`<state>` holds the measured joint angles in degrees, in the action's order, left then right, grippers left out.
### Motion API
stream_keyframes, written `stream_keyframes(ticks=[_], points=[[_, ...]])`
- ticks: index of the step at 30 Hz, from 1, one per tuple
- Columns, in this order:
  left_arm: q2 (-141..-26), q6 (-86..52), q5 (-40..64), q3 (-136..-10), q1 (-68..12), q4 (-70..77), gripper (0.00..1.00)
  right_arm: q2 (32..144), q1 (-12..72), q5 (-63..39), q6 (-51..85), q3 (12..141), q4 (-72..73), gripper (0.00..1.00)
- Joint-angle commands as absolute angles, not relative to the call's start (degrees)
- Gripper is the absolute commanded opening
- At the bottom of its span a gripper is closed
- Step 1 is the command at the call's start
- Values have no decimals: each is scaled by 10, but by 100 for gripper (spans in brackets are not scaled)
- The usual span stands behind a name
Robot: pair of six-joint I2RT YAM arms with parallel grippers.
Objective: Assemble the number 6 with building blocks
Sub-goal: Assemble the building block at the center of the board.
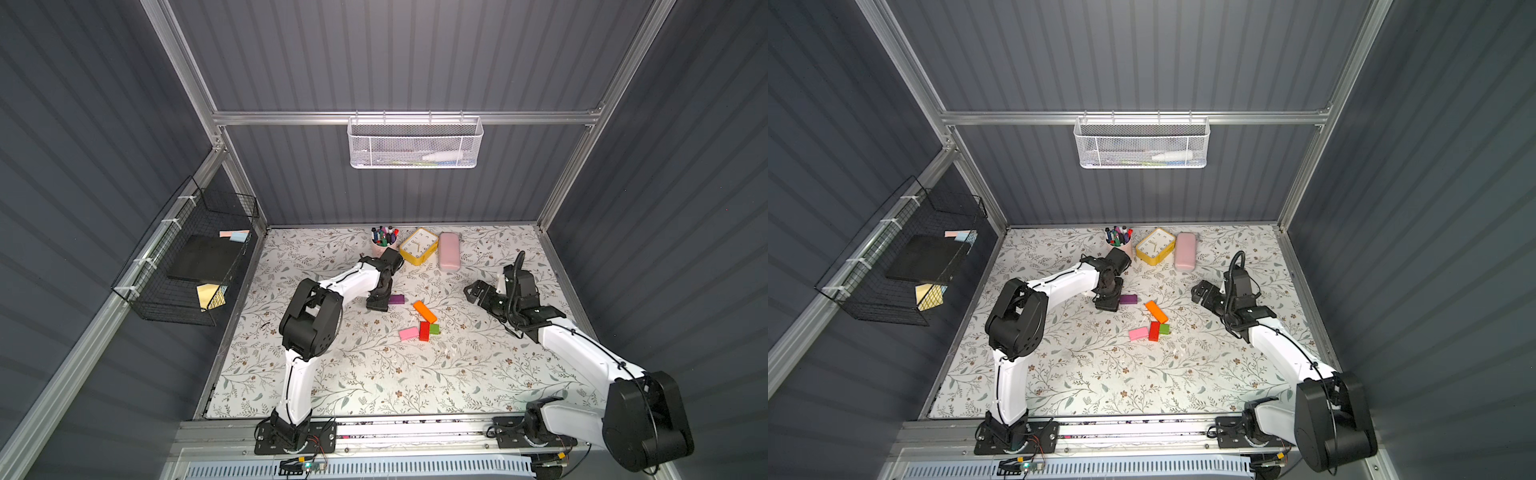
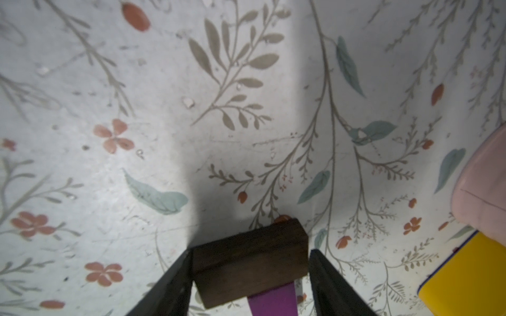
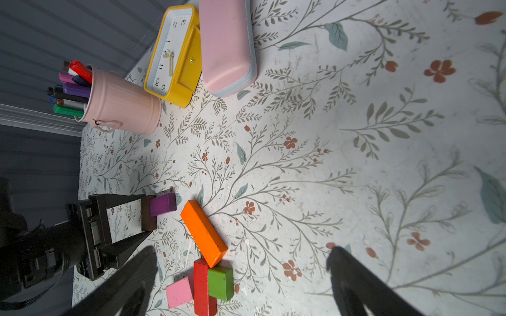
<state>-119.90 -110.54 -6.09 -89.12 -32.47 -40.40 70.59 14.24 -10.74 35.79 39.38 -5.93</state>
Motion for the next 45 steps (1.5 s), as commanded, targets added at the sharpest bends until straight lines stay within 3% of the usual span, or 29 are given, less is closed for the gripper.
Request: stream_keyframes(ticks=[1,45], points=[[-1186,-1099,-61,-873,-320,-422,67,699,140,-111,357,387,-61,98],[-1185,-1078,-55,-868,-320,-394,66,698,140,-119,360,381,-58,98]])
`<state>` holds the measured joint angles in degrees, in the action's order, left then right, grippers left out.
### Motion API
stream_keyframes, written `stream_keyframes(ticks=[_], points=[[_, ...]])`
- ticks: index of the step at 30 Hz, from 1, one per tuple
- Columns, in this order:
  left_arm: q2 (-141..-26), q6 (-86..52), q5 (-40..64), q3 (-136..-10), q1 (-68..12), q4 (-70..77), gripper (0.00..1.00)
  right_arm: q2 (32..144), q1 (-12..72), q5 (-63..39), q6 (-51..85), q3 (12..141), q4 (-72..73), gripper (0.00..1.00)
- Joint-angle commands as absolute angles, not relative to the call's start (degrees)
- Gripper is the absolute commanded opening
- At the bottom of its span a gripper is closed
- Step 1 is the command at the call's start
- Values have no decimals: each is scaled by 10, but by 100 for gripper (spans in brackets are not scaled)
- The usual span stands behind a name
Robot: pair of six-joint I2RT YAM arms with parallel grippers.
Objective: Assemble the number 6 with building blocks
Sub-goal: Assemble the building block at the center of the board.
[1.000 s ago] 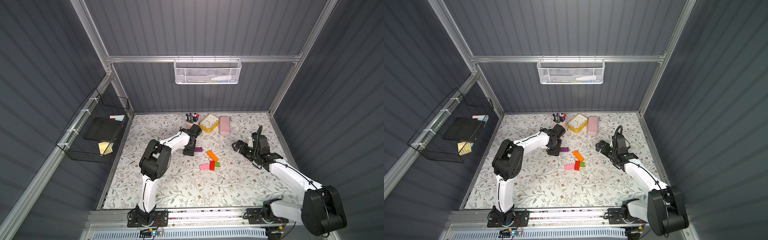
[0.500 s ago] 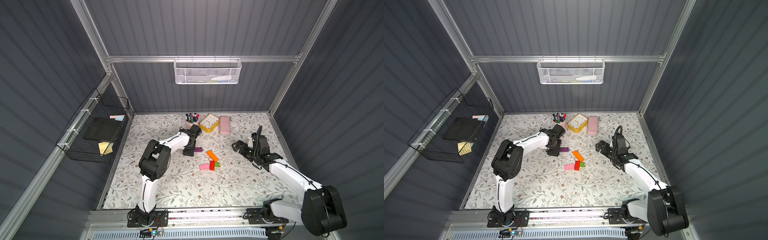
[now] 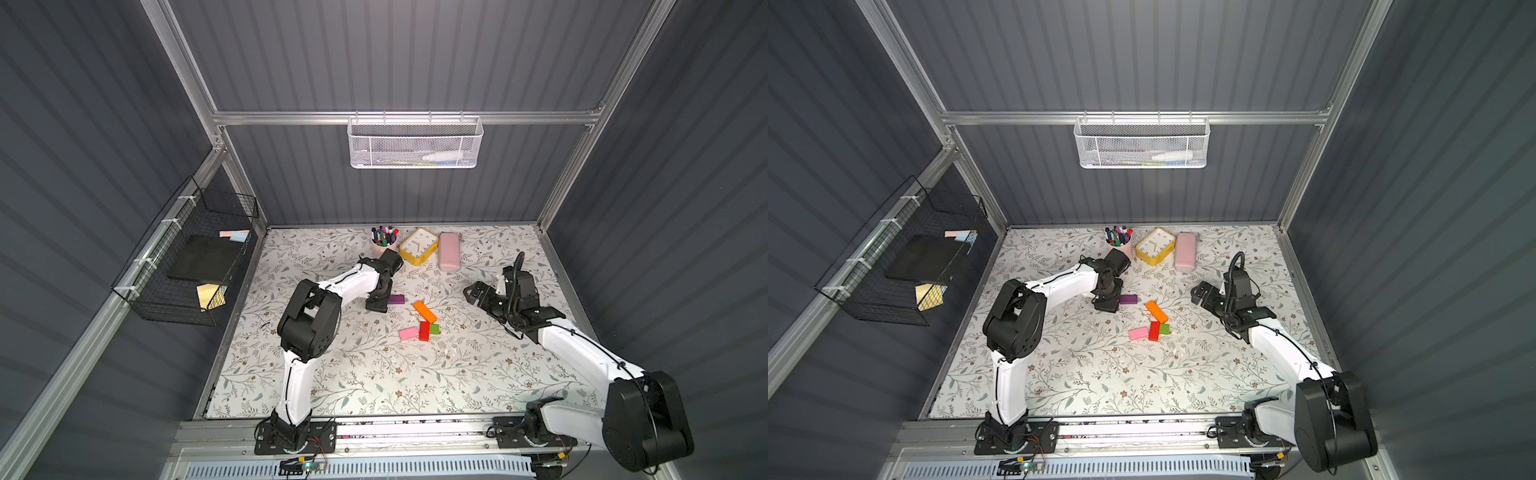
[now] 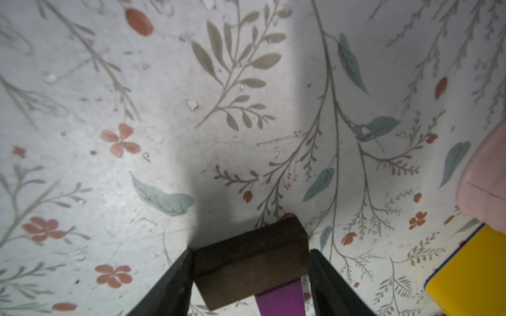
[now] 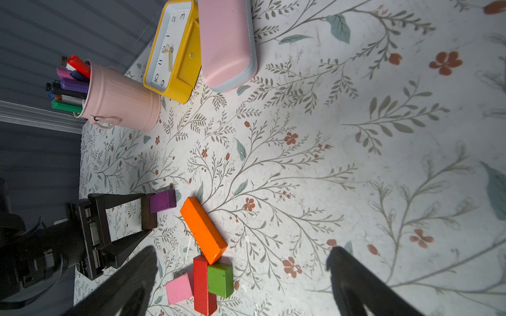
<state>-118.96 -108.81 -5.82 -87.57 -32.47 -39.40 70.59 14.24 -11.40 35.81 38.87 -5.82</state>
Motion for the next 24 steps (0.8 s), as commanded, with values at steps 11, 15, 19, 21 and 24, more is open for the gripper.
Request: stream_keyframes(ticks=[11,15,19,21,24], points=[[-1165,-1079,-93,-868,-319,-412,90,699,140,-121,359,379,-58,98],[-1158,-1085,-92,-861,-319,-420,89,699,140,-122,359,378,-59,98],[-1144,-1089,-99,-851,-318,-426,88,699,140,-128,356,380,-56,98],[-1128,-1088,-110,-844,-316,-435,89,700,141,-142,350,381,-52,98],[-1096,-1078,-129,-821,-307,-442,88,705,150,-170,331,391,-52,97]])
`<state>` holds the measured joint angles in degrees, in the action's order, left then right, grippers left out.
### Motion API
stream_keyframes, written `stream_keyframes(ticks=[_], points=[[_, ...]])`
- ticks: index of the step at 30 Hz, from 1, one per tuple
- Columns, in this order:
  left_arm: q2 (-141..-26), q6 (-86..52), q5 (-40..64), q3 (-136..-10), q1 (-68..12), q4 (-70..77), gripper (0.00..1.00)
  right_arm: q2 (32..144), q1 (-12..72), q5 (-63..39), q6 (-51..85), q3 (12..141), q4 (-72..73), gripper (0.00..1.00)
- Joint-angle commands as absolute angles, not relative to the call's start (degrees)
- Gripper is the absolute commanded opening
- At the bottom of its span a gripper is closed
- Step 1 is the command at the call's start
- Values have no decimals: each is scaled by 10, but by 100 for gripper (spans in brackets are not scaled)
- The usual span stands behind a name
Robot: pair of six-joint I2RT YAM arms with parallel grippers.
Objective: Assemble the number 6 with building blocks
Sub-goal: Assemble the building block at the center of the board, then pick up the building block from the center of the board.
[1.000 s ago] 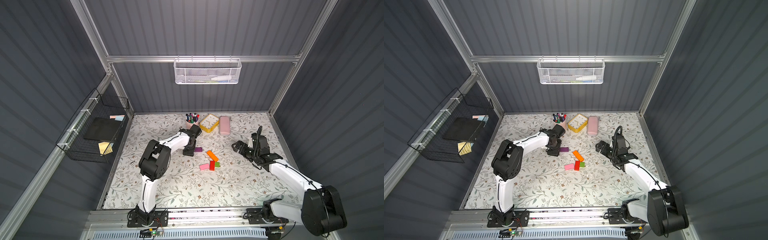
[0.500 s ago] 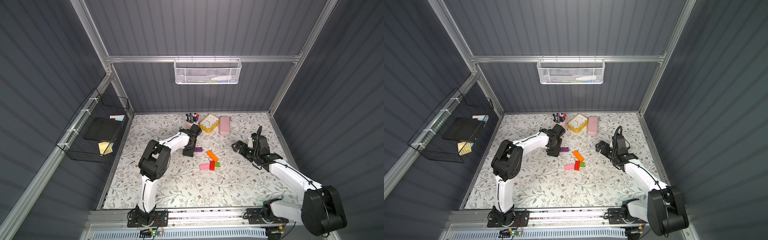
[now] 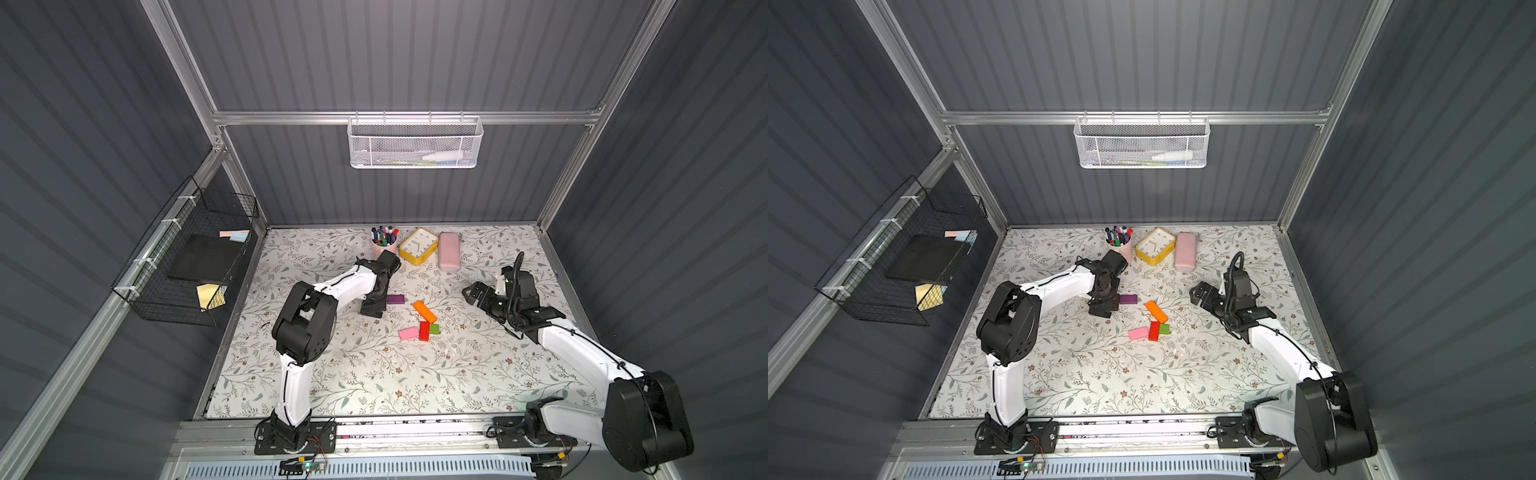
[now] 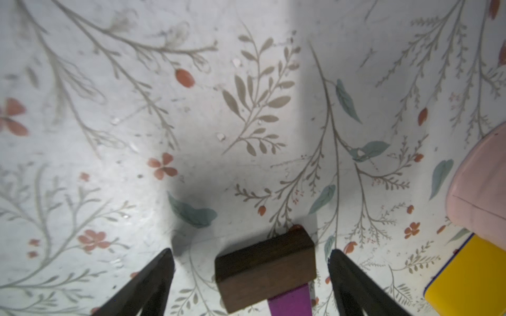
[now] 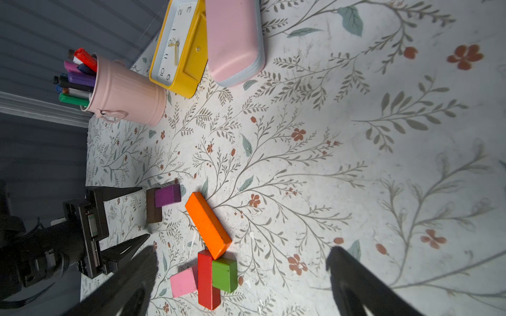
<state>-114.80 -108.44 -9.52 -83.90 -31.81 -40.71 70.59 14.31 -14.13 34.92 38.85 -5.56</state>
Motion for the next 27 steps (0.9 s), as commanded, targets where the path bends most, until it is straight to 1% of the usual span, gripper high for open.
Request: stream_keyframes(ticks=[1,5,11,12,15,16,17,20,22,27], points=[[-1085,-1073,-134,-815,-304,-446,88,707,157,-162,327,399,-62,96],[-1034,-1033,-155,-753,-280,-450,88,712,219,-97,308,455,-117,97],[-962,-944,-192,-693,-247,-451,88,767,315,-50,297,520,-166,96],[-951,-932,-203,-688,-244,-458,91,784,329,-44,292,534,-178,96],[-920,-857,-232,-677,-239,-450,94,840,368,-29,281,580,-216,95],[-911,-843,-242,-677,-239,-456,97,858,380,-21,280,593,-227,95],[-902,-825,-254,-676,-239,-461,98,876,391,-8,282,610,-243,95],[-867,-752,-269,-660,-239,-435,99,907,408,34,316,645,-279,94],[-844,-710,-267,-646,-239,-412,99,907,407,59,350,645,-281,94],[-790,-607,-221,-596,-239,-330,99,918,408,54,362,640,-266,93]])
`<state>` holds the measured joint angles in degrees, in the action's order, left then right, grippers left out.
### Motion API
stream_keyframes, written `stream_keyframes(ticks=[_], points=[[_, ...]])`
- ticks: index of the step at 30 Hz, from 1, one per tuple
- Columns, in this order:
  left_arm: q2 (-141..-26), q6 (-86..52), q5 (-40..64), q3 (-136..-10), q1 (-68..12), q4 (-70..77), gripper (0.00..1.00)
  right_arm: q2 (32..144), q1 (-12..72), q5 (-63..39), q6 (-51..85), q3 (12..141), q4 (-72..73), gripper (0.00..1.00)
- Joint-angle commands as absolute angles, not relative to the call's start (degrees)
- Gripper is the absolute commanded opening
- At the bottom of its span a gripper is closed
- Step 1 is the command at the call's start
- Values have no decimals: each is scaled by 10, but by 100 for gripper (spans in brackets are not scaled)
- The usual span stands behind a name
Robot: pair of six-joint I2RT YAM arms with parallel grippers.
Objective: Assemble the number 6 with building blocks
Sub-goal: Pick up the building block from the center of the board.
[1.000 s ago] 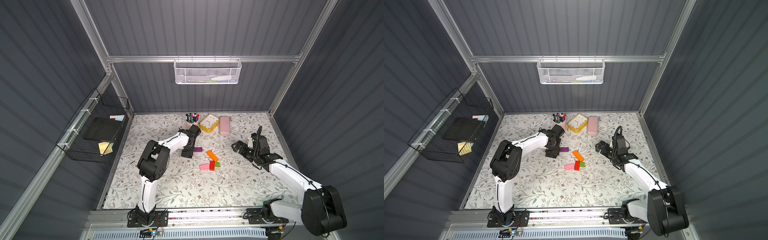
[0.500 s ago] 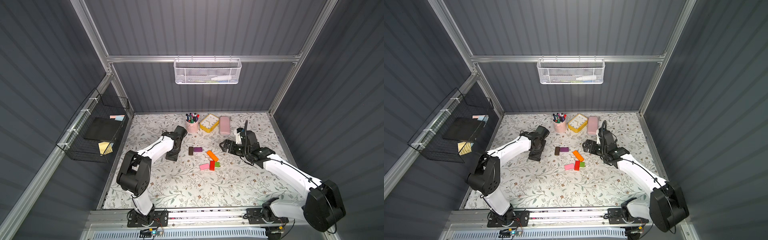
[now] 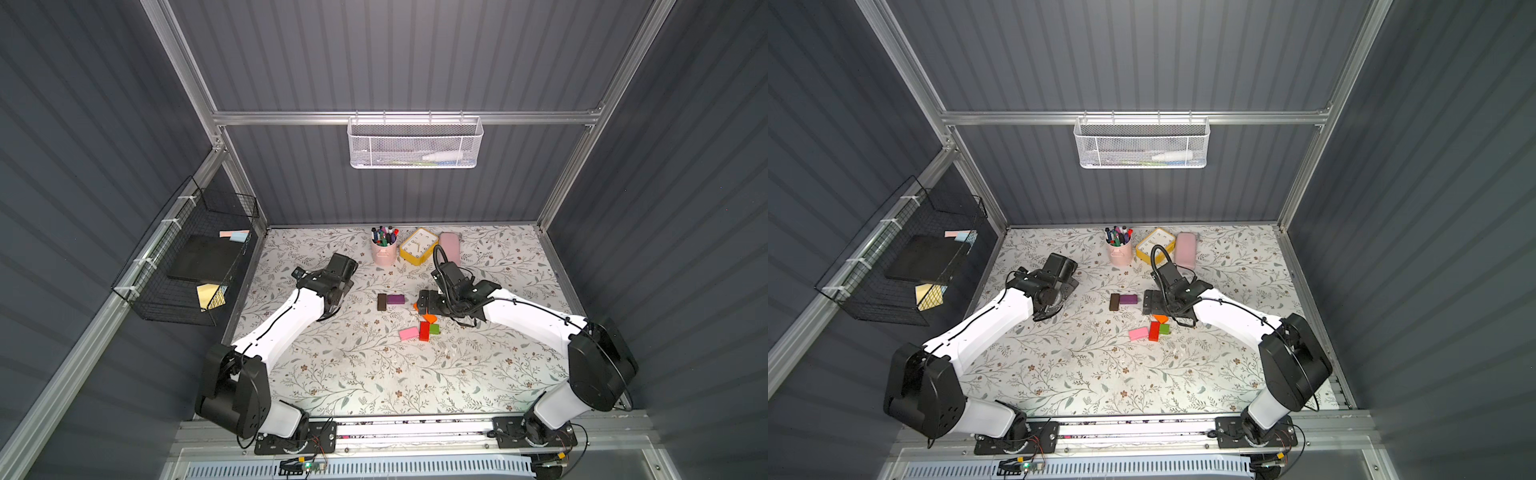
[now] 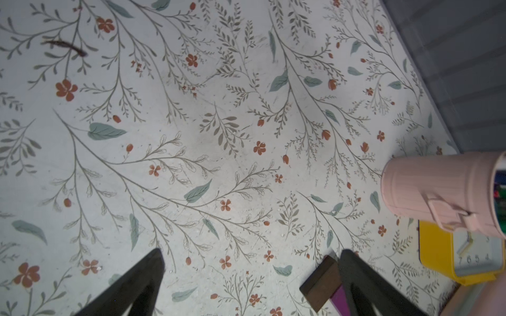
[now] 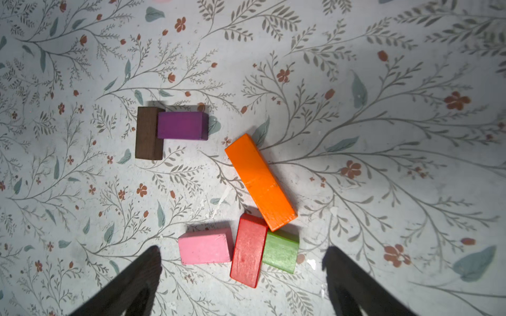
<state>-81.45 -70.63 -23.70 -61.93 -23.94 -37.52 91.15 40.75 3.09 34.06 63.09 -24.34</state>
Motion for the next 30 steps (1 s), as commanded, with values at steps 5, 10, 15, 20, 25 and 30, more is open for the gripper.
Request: stream_keyframes(ticks=[5,10,15,20,25,30], points=[[-781,-548,-176,-581,-239,-309,99,958,408,71,337,667,-273,91],[-784,-537,-131,-565,-239,-287,99,993,408,65,320,698,-290,91],[-790,-538,-118,-562,-239,-271,100,984,416,41,322,691,-292,90],[-805,-538,-108,-558,-239,-268,99,981,448,33,300,686,-293,90],[-805,-539,-110,-558,-239,-270,99,1003,471,23,285,694,-295,90],[-798,-541,-110,-556,-239,-271,99,1024,480,5,282,702,-288,90]])
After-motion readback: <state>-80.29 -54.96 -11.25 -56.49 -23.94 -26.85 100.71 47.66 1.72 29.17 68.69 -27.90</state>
